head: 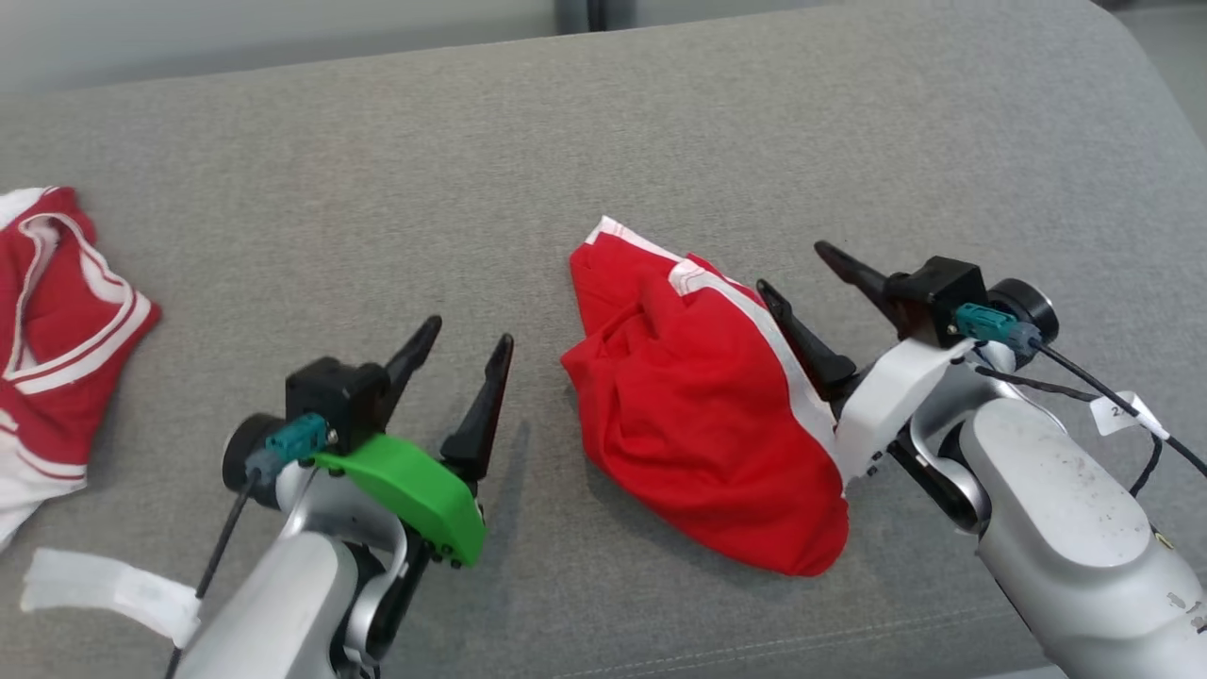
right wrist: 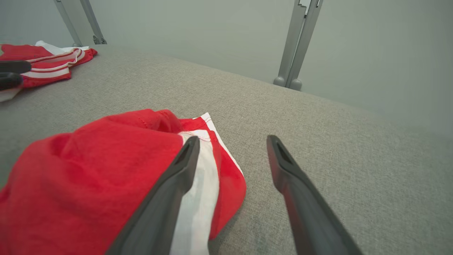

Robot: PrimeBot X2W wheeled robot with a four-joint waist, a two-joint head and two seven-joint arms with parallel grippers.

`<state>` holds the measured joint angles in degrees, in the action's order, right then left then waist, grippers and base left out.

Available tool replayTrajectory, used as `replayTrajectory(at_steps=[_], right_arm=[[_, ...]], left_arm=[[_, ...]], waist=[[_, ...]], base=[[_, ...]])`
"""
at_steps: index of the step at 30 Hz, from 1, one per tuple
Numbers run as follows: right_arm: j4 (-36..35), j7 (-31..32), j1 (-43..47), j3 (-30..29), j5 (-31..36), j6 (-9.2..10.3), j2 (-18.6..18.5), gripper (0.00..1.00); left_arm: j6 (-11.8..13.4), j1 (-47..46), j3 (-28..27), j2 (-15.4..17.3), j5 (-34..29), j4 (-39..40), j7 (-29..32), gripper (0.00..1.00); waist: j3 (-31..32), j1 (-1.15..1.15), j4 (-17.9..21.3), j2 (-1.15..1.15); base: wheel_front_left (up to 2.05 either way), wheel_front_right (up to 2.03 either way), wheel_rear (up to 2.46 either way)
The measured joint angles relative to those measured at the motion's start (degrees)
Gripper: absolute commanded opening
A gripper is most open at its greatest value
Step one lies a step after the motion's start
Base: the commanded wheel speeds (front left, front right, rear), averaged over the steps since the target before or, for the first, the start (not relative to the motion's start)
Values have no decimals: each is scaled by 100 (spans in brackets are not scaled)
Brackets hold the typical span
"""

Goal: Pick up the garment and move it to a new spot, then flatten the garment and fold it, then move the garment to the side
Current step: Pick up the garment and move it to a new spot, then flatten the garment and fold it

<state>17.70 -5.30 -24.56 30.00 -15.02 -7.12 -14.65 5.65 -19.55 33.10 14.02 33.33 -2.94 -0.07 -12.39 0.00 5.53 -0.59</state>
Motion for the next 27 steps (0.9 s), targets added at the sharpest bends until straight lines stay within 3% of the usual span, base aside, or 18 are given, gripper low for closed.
replayTrajectory(at_steps=[1,7,11,12,14,16,18,23,25,27], right_arm=[[75,90,-18,66,-120,0,0,85],[615,655,-68,192,-717,0,-159,85],[857,858,-63,77,-911,0,-399,62],[878,898,-61,36,-967,0,-439,48],[893,916,-44,-8,-1070,0,-491,38],[892,943,-42,15,-1145,0,-514,35],[888,1000,-42,87,-1271,0,-471,43],[894,1145,-40,247,-1434,0,-417,75],[902,1150,-40,286,-1481,0,-434,76],[922,1201,-40,348,-1525,0,-466,71]], left_arm=[[0,124,9,-34,1,-8,-78,100],[0,617,47,-211,94,-141,-397,100],[0,682,127,-261,124,-197,-495,100],[-1,682,166,-274,126,-198,-513,100],[-1,682,249,-311,126,-212,-538,100],[-1,682,260,-343,126,-219,-565,100],[-1,689,223,-332,126,-227,-630,100],[-1,737,213,-287,126,-243,-693,100],[-1,792,215,-278,126,-247,-710,100],[-1,803,212,-265,127,-260,-713,100]], waist=[[27,0,-77,0],[177,0,-537,0],[270,0,-846,0],[291,0,-925,0],[329,0,-1079,0],[365,0,-1235,0],[402,0,-1374,0],[498,0,-1605,0],[538,0,-1643,0],[565,0,-1659,0]], base=[[0,0,0],[0,0,0],[0,0,0],[0,0,0],[0,0,0],[0,0,0],[0,0,0],[0,0,0],[0,0,0],[0,0,0]])
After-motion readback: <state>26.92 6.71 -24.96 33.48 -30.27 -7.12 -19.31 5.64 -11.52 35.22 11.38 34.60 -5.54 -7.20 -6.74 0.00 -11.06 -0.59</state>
